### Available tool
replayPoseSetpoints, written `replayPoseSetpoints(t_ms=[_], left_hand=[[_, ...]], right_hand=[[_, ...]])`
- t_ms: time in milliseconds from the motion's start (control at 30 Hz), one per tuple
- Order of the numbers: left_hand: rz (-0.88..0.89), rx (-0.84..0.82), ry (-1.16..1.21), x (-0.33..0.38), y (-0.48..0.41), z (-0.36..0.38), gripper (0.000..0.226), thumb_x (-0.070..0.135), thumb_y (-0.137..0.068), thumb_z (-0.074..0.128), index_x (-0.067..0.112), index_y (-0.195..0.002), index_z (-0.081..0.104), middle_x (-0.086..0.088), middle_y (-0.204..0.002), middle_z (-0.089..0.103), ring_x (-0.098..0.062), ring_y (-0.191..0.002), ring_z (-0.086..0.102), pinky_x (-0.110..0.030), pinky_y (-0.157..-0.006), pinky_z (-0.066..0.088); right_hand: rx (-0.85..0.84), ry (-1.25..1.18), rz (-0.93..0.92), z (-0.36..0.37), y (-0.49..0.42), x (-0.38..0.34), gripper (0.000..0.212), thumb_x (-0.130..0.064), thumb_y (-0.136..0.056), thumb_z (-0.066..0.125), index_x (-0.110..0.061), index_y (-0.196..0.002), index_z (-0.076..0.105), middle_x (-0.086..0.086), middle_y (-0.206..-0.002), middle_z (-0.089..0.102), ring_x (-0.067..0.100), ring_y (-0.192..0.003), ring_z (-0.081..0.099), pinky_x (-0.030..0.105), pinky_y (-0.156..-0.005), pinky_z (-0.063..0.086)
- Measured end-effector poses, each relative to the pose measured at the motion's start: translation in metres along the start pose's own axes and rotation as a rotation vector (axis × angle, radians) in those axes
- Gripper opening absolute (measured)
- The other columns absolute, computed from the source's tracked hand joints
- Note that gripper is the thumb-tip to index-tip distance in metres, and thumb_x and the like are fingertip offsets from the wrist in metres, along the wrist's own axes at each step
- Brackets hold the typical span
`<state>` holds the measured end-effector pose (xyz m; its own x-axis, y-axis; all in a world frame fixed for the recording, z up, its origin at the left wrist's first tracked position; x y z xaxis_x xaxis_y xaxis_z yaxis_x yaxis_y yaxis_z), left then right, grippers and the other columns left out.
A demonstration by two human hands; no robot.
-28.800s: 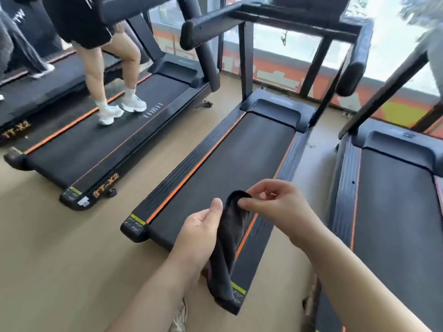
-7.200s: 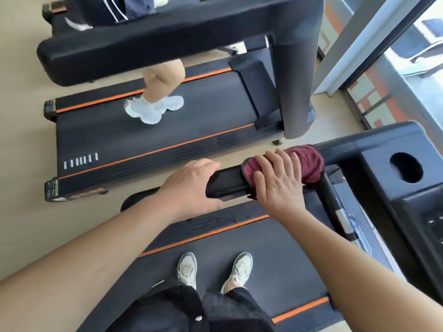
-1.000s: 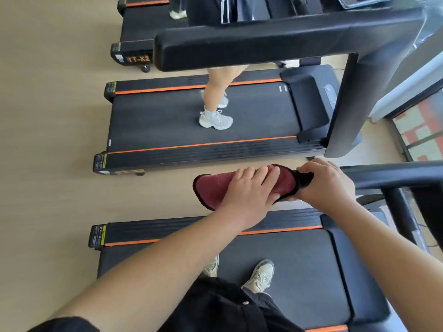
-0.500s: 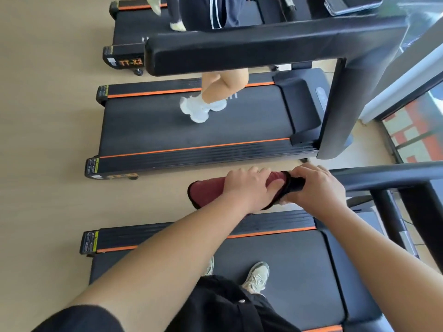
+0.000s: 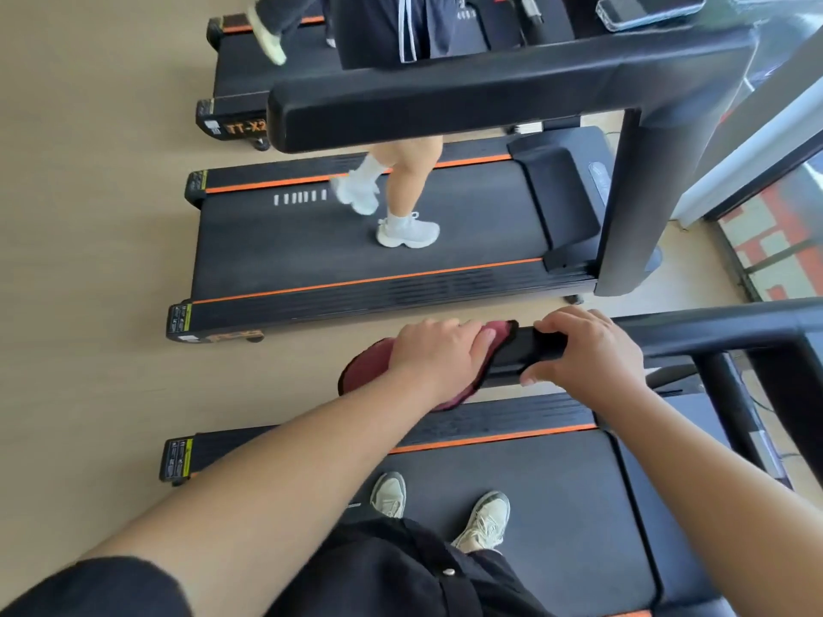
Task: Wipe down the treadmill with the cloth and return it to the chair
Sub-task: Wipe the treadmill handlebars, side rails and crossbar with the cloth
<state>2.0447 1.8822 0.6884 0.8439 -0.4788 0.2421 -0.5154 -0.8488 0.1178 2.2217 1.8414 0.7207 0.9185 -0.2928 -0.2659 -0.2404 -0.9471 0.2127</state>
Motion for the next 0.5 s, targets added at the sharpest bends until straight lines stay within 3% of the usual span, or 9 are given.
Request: replayPoseSetpoints(t_ms=[67,100,200,300,400,500], left_hand=[[-0.029,0.038,0.028,0.008,-0.005,-0.001,0.048,0.052,-0.107,0.023,0.030,-0.113,0.065,0.000,-0.104,0.072,-0.034,-0.094,0.068,-0.040,-0.072,0.042],[-0.003,0.095,0.007,0.011,0.000,-0.004,0.045,0.051,-0.107,0.026,0.029,-0.116,0.064,-0.001,-0.104,0.072,-0.034,-0.093,0.068,-0.041,-0.073,0.044],[0.170,0.191,-0.058,0.012,0.039,0.010,0.051,0.047,-0.105,0.038,0.018,-0.146,0.051,-0.008,-0.137,0.061,-0.034,-0.117,0.059,-0.049,-0.098,0.043],[0.337,0.267,-0.153,0.000,0.072,0.018,0.056,0.041,-0.105,0.042,0.019,-0.156,0.039,-0.013,-0.159,0.040,-0.040,-0.140,0.043,-0.055,-0.114,0.032],[0.393,0.200,-0.180,0.000,0.059,0.016,0.054,0.043,-0.106,0.039,0.026,-0.157,0.035,-0.009,-0.157,0.043,-0.039,-0.131,0.050,-0.052,-0.106,0.041],[0.197,0.000,-0.098,0.019,0.013,0.010,0.053,0.053,-0.105,0.023,0.037,-0.155,0.030,-0.001,-0.146,0.054,-0.034,-0.117,0.059,-0.046,-0.092,0.047]], right_hand=[[0.008,-0.003,-0.002,0.001,0.002,-0.001,0.075,-0.054,-0.051,0.094,-0.032,-0.118,0.068,-0.019,-0.114,0.062,0.010,-0.116,0.048,0.027,-0.078,0.034],[0.013,-0.009,-0.002,0.001,0.002,-0.002,0.074,-0.053,-0.052,0.094,-0.032,-0.118,0.068,-0.018,-0.115,0.062,0.010,-0.116,0.047,0.028,-0.078,0.035],[0.026,-0.021,-0.001,0.003,0.005,0.000,0.071,-0.050,-0.053,0.094,-0.032,-0.117,0.068,-0.019,-0.113,0.062,0.010,-0.114,0.048,0.030,-0.079,0.040],[0.037,-0.035,-0.006,0.004,0.006,0.002,0.071,-0.050,-0.054,0.094,-0.033,-0.118,0.067,-0.020,-0.115,0.062,0.010,-0.115,0.048,0.030,-0.077,0.040],[0.035,-0.036,-0.011,0.004,0.005,0.001,0.071,-0.048,-0.054,0.095,-0.031,-0.118,0.068,-0.018,-0.116,0.063,0.012,-0.116,0.049,0.031,-0.079,0.043],[0.050,-0.042,-0.011,0.002,0.005,0.002,0.065,-0.045,-0.056,0.094,-0.032,-0.114,0.069,-0.018,-0.114,0.064,0.013,-0.113,0.051,0.033,-0.081,0.047]])
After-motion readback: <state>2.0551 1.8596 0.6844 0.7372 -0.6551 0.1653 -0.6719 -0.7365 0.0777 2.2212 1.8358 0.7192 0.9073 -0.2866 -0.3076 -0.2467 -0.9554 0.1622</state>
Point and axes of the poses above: each hand's wrist, its own y-axis away from the middle knuckle, its own z-axis out of the palm, x = y × z, the point moved 10 cm from there along -y, towards the middle knuckle
